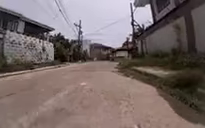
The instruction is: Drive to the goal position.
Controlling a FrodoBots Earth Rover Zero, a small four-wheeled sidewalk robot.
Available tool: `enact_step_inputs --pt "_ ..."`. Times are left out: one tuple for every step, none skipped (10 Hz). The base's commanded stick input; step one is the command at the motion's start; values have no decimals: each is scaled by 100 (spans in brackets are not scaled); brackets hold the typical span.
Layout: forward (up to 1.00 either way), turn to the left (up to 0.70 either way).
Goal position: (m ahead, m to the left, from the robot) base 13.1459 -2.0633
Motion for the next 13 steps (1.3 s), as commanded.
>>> enact_step_inputs --pt "70 0" --pt "70 0" --pt "70 0" --pt "70 0" --pt "70 0" --pt "70 0" --pt "70 0" --pt "70 0" --pt "70 0" --pt "70 0" --pt "70 0" --pt "70 0" --pt "70 0"
